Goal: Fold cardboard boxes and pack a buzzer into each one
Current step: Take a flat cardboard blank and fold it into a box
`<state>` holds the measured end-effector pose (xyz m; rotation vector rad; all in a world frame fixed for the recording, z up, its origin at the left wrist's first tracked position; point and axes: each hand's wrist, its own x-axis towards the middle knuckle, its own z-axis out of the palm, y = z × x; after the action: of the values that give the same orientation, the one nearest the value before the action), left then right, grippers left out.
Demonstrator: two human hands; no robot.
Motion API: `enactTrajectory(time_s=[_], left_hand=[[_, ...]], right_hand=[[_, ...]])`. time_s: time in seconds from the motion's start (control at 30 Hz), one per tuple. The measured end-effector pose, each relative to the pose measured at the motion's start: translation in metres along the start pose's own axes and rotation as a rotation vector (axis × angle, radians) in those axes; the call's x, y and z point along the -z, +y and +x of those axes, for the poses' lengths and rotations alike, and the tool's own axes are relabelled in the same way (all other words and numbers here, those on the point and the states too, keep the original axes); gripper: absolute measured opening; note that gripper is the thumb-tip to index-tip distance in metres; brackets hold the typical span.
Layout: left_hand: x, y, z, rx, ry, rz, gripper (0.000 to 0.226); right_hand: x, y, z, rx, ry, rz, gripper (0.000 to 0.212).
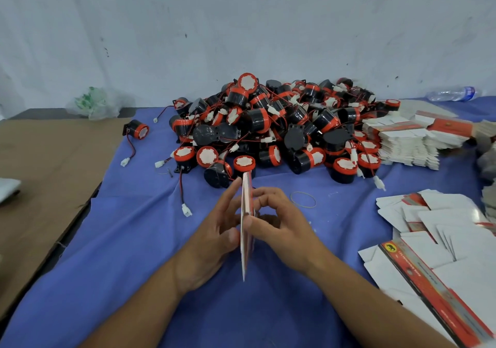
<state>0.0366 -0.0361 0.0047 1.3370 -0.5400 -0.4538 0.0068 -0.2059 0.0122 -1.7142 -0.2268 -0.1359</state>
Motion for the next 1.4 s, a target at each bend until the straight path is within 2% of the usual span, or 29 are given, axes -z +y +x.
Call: enactTrajectory(time_s=[0.07,0.1,0.2,0.27,0.33,0.4,0.47,0.53,0.63,0.67,0.73,0.77,0.83,0.9,0.97,1.03,1.07,1.13,1.2,1.27,1.33,1.4], left_hand=[[-0.003,0.001,0.0,-0.001,-0.029,0.073,0.115],[-0.005,0.001,0.0,-0.009,-0.065,0.114,0.108],[-0.012,0.001,-0.001,-0.001,-0.063,0.113,0.063],[-0.014,0.002,-0.001,0.001,0.01,0.025,0.056],[-0.015,0.003,-0.001,-0.007,0.044,0.007,0.063],[-0.017,0.003,-0.001,-0.017,0.072,-0.009,0.068],[-0.017,0.002,-0.001,-0.023,0.097,-0.032,0.071],[-0.019,0.002,-0.001,-0.014,0.116,-0.028,0.075],[-0.022,0.002,0.005,0.007,0.225,-0.023,0.089],[-0.022,0.001,0.006,-0.007,0.237,0.046,0.089],[-0.021,-0.001,0.005,-0.067,0.204,0.341,0.073],[-0.02,-0.001,0.003,-0.083,0.189,0.488,0.076],[-0.024,-0.001,-0.002,-0.103,0.179,0.586,0.109],[-0.031,-0.001,-0.004,-0.15,0.119,0.434,0.133],[-0.036,0.0,-0.006,-0.219,0.115,0.32,0.137],[-0.038,0.001,-0.005,-0.239,0.154,0.307,0.141],[-0.04,0.0,-0.006,-0.248,0.15,0.308,0.138],[-0.044,-0.004,-0.008,-0.259,0.168,0.318,0.11],[-0.047,-0.004,-0.007,-0.259,0.295,0.362,0.085],[-0.044,-0.004,-0.005,-0.291,0.379,0.337,0.066],[-0.039,0.001,-0.003,-0.29,0.359,0.228,0.046],[-0.034,0.005,-0.002,-0.22,0.307,0.069,0.042]], right_hand=[[0.003,-0.002,0.0,-0.03,0.03,-0.033,0.046],[0.003,-0.002,0.0,-0.055,0.034,-0.043,0.046],[0.003,-0.002,-0.001,-0.133,0.056,-0.05,0.059],[0.005,-0.003,-0.002,-0.16,0.069,-0.084,0.069],[0.007,-0.006,-0.002,-0.184,0.062,-0.11,0.068],[0.006,-0.009,-0.002,-0.209,0.046,-0.063,0.058],[0.005,-0.011,-0.001,-0.248,0.037,0.073,0.05],[0.003,-0.012,-0.001,-0.307,0.036,0.193,0.051],[0.004,-0.019,0.0,-0.382,0.083,0.33,0.046],[0.007,-0.022,0.0,-0.396,0.093,0.392,0.048],[0.013,-0.029,-0.003,-0.431,0.075,0.466,0.059],[0.015,-0.032,-0.006,-0.46,0.055,0.482,0.062],[0.016,-0.035,-0.013,-0.516,0.0,0.527,0.067],[0.011,-0.037,-0.016,-0.538,-0.06,0.51,0.062],[0.002,-0.037,-0.018,-0.525,-0.046,0.479,0.051],[-0.004,-0.034,-0.016,-0.504,0.066,0.441,0.052],[-0.005,-0.031,-0.015,-0.486,0.139,0.386,0.054],[-0.006,-0.026,-0.013,-0.421,0.282,0.211,0.058],[-0.005,-0.023,-0.014,-0.336,0.353,0.071,0.064],[-0.002,-0.021,-0.015,-0.28,0.352,-0.011,0.055],[0.005,-0.021,-0.016,-0.229,0.294,-0.187,0.041],[0.014,-0.023,-0.016,-0.138,0.239,-0.442,0.041]])
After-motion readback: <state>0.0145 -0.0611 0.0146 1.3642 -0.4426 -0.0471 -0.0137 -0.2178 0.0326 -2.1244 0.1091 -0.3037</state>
